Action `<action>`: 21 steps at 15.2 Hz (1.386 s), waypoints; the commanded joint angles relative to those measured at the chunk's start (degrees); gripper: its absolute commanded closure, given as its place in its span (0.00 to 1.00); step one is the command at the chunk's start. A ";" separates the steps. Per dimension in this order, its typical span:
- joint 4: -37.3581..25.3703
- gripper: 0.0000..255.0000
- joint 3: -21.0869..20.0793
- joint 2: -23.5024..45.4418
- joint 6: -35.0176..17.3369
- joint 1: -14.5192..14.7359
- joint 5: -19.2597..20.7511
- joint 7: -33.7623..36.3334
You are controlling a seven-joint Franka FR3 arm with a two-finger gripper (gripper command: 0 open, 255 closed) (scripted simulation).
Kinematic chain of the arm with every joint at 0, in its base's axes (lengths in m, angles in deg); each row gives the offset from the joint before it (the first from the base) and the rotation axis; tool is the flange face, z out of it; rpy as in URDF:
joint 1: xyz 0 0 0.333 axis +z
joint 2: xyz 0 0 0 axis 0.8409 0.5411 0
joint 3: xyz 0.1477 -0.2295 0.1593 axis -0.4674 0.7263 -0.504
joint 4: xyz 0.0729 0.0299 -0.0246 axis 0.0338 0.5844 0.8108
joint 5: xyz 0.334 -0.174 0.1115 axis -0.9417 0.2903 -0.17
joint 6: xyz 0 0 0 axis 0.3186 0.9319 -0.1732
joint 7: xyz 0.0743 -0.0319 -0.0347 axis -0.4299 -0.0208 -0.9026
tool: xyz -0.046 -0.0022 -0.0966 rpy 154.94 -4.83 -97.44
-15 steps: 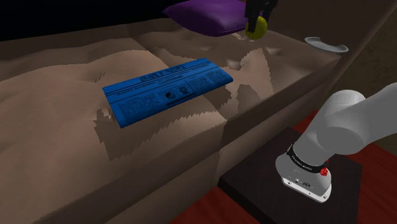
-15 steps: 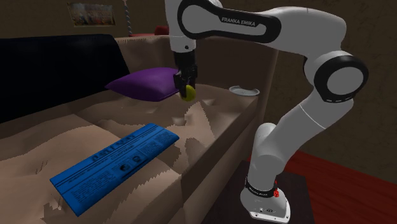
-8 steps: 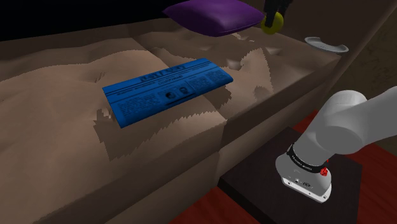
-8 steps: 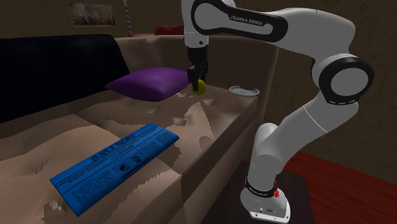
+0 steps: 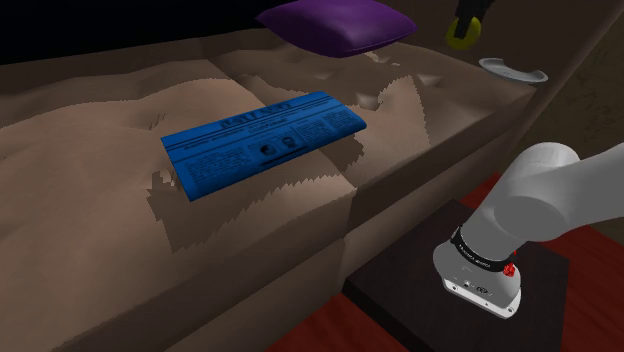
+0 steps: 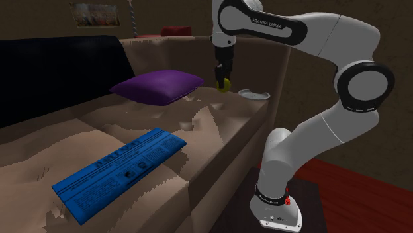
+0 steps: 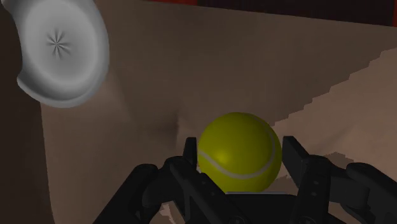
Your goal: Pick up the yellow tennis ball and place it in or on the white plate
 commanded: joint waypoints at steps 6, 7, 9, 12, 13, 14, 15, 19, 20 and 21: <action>-1.35 1.00 8.87 -0.80 -0.52 -1.82 6.16 -10.20; -1.82 1.00 10.14 -0.68 -0.63 -1.99 6.95 -11.61; -2.93 1.00 12.73 -0.25 -0.91 -2.27 8.47 -14.45; -5.04 1.00 16.77 0.84 -1.47 -2.47 10.53 -18.75; -5.87 1.00 18.16 1.32 -1.69 -2.47 11.14 -20.21; -6.75 1.00 19.59 1.86 -1.93 -2.43 11.72 -21.67; -7.70 1.00 21.05 2.46 -2.19 -2.36 12.24 -23.14; -12.22 1.00 27.48 5.53 -3.40 -1.51 13.85 -29.27; -11.17 1.00 27.53 5.11 -4.04 -1.64 14.05 -29.03; -10.13 1.00 27.58 4.71 -4.68 -1.78 14.24 -28.80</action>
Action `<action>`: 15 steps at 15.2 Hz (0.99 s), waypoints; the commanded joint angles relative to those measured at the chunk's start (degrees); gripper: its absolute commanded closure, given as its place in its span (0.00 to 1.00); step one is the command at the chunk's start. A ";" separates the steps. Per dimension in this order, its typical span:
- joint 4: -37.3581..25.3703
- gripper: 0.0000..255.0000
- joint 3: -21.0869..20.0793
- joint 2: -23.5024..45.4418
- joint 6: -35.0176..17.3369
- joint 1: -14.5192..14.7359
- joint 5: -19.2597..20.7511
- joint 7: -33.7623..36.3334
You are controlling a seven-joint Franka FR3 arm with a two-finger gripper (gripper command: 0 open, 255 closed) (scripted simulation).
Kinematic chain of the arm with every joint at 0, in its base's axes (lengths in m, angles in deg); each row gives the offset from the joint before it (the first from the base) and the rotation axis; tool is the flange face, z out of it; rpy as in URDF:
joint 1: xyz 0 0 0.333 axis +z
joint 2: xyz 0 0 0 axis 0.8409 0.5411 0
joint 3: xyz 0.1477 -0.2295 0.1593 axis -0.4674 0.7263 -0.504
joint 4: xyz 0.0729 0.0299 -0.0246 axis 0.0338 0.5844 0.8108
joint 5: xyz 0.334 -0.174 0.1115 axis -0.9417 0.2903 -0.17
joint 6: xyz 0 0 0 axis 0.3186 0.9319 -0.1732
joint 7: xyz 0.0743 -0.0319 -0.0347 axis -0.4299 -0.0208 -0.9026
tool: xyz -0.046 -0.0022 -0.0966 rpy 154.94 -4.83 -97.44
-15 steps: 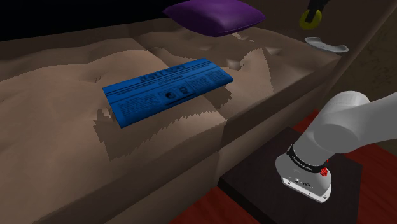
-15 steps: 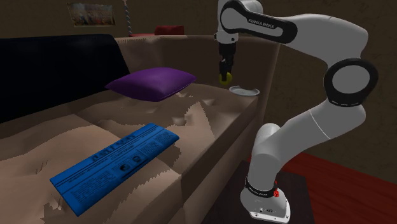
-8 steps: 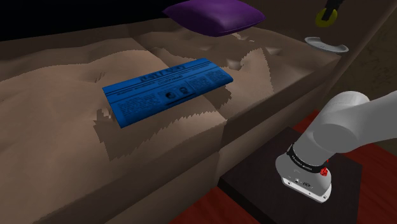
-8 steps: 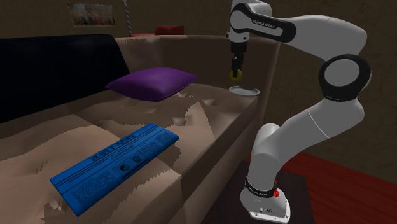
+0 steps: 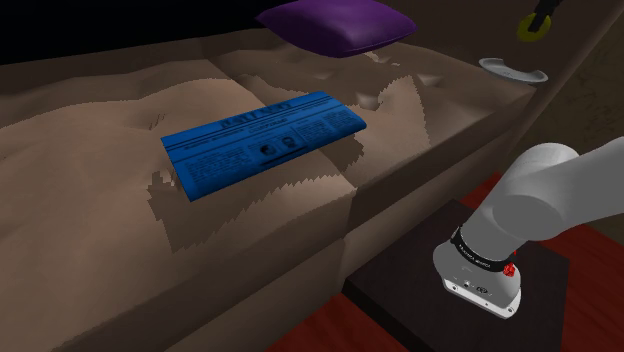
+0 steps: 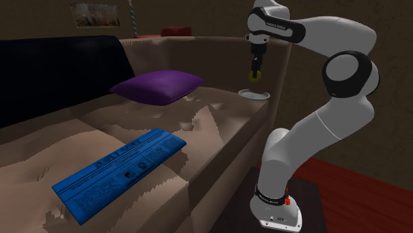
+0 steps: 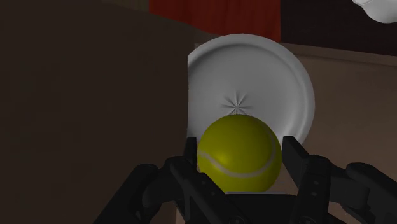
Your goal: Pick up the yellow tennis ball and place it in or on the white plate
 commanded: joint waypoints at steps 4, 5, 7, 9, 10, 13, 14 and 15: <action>4.40 1.00 0.66 -1.61 -2.96 -0.60 0.98 0.62; 5.37 1.00 0.77 -1.95 -3.60 -0.74 1.18 0.83; 7.27 1.00 1.02 -2.59 -4.87 -0.99 1.57 1.22; 9.11 1.00 1.30 -3.18 -6.15 -1.24 1.98 1.60; 10.02 1.00 1.45 -3.46 -6.79 -1.36 2.19 1.78; 12.10 1.00 1.85 -4.06 -8.29 -1.64 2.69 2.19; 12.10 1.00 1.85 -4.06 -8.29 -1.64 2.69 2.19; 12.10 1.00 1.85 -4.06 -8.29 -1.64 2.69 2.19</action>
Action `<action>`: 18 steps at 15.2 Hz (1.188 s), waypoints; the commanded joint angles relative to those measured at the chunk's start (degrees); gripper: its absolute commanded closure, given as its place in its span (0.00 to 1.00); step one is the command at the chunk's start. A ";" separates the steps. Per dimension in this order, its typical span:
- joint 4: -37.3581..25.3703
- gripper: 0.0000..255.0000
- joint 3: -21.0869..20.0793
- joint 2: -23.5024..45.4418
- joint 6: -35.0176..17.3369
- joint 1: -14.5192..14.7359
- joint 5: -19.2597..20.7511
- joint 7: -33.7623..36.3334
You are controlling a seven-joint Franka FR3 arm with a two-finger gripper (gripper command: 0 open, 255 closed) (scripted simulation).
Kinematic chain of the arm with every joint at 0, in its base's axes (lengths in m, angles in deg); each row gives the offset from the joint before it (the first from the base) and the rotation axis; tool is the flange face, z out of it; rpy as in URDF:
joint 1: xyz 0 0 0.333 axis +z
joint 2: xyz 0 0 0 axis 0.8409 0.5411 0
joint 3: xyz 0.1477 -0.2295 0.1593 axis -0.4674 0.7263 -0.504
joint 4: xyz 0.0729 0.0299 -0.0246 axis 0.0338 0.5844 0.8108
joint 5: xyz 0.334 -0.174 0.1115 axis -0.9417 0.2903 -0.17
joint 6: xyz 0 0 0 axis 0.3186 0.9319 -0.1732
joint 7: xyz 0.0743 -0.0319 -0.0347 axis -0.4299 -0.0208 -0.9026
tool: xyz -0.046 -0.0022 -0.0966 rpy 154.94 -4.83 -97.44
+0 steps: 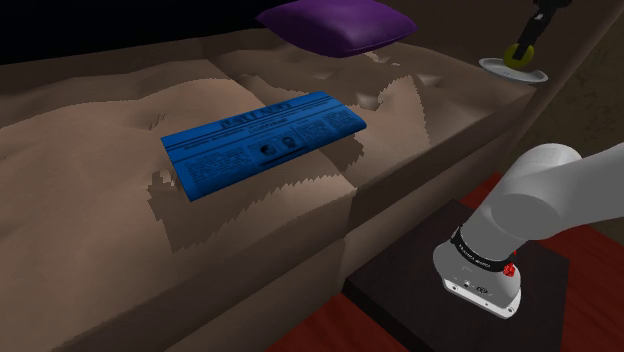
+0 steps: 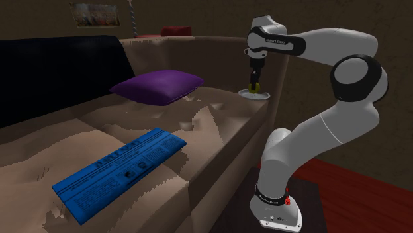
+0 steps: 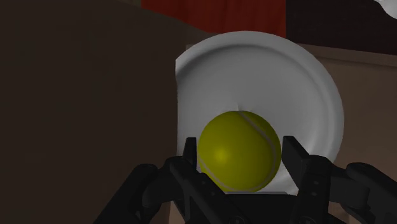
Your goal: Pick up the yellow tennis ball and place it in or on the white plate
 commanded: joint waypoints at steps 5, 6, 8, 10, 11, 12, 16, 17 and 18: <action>0.14 1.00 0.00 -0.08 -0.08 -0.04 0.04 0.02; 0.14 0.00 0.00 -0.08 -0.08 -0.04 0.04 0.02; 0.24 0.00 -0.03 -0.14 -0.10 -0.07 0.06 0.06; 0.18 0.00 0.02 -0.10 -0.11 -0.05 0.06 0.02; 0.13 0.00 0.04 -0.12 -0.05 0.03 0.09 0.06; -1.91 0.00 -0.57 0.35 1.62 0.32 -0.43 -0.19; -7.99 0.00 -2.02 2.15 6.19 1.04 -1.88 -1.08; -7.99 0.00 -2.02 2.14 6.19 1.03 -1.89 -1.08; -7.99 0.00 -2.02 2.15 6.19 1.03 -1.89 -1.08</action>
